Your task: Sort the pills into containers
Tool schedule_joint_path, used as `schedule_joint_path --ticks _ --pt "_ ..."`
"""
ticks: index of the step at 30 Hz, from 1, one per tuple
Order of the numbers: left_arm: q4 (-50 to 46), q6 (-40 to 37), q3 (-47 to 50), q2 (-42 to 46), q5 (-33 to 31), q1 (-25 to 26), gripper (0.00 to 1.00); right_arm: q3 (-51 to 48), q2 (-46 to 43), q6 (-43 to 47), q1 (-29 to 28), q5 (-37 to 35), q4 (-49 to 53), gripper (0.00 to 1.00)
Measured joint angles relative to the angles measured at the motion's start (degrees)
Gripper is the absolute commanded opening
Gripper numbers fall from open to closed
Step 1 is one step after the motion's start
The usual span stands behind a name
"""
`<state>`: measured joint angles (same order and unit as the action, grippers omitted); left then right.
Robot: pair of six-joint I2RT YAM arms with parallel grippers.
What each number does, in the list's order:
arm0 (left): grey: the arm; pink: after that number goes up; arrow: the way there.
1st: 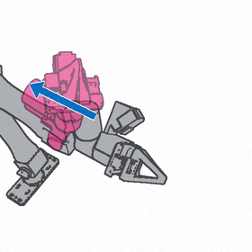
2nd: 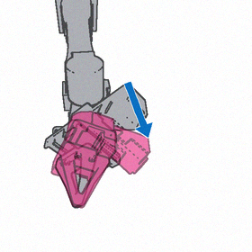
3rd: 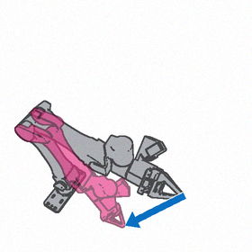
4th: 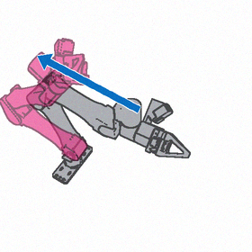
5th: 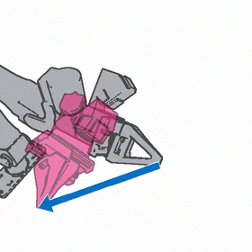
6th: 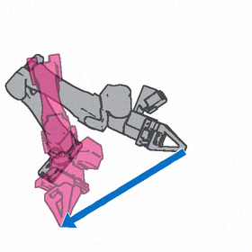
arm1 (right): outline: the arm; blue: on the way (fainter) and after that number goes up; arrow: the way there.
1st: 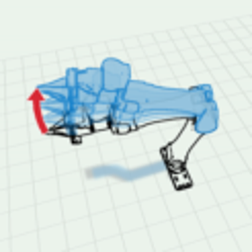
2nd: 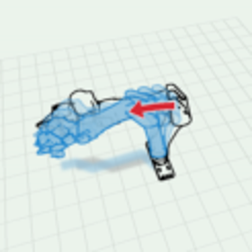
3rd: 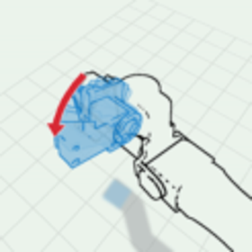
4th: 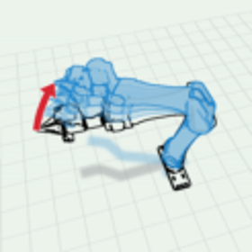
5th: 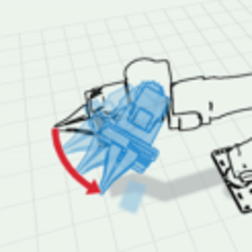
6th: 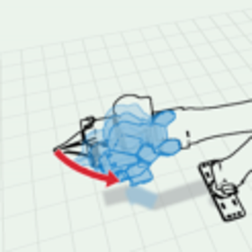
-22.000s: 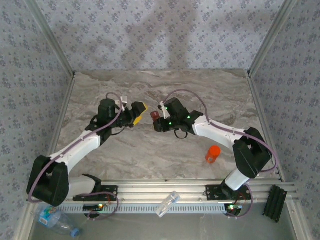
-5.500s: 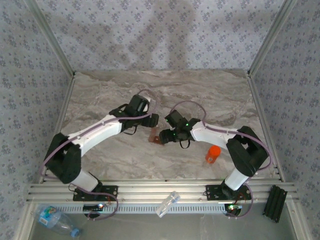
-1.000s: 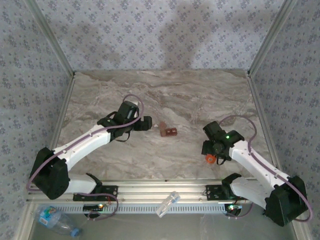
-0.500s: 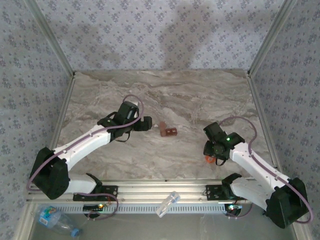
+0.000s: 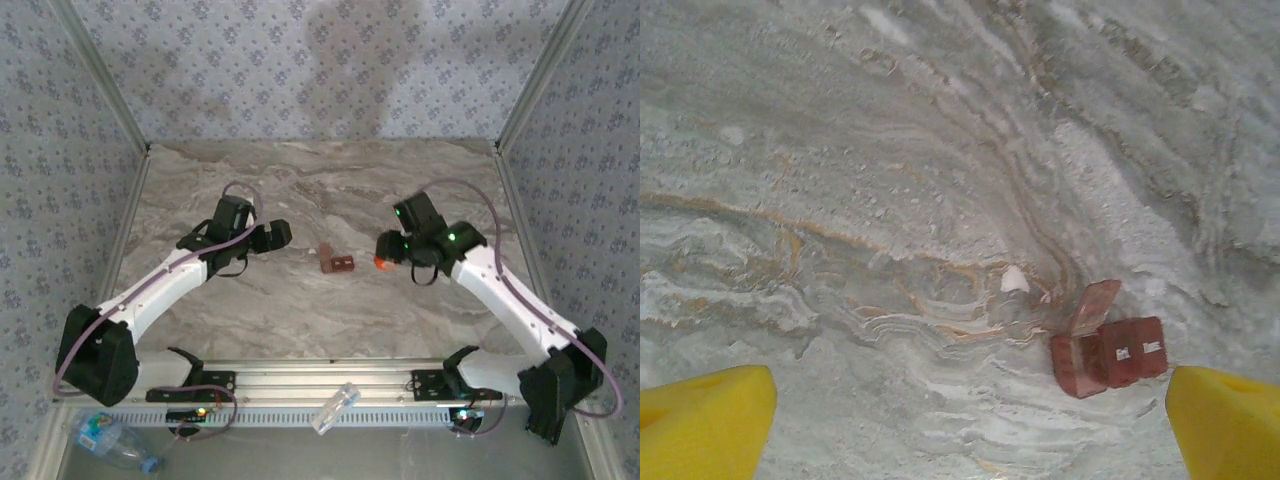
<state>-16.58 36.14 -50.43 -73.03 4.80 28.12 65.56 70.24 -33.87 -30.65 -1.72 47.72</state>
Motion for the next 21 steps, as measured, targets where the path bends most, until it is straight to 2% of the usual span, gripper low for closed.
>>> schedule_joint_path --ticks 7,11,15,21 --pt "6.69 -7.63 2.34 2.62 0.72 0.00 1.00 25.90 18.14 7.74 0.02 6.10 0.90 0.34" --pt "9.97 -12.68 4.33 4.24 -2.56 0.00 1.00 41.13 27.34 12.00 0.72 11.37 3.52 0.34" --pt "11.04 -19.47 2.62 1.64 -4.17 -0.26 1.00 53.27 34.47 15.61 1.99 17.79 7.15 0.34" --pt "19.87 -31.65 3.89 -0.11 3.17 -0.37 0.99 61.79 40.44 19.21 4.26 27.93 11.41 0.34"
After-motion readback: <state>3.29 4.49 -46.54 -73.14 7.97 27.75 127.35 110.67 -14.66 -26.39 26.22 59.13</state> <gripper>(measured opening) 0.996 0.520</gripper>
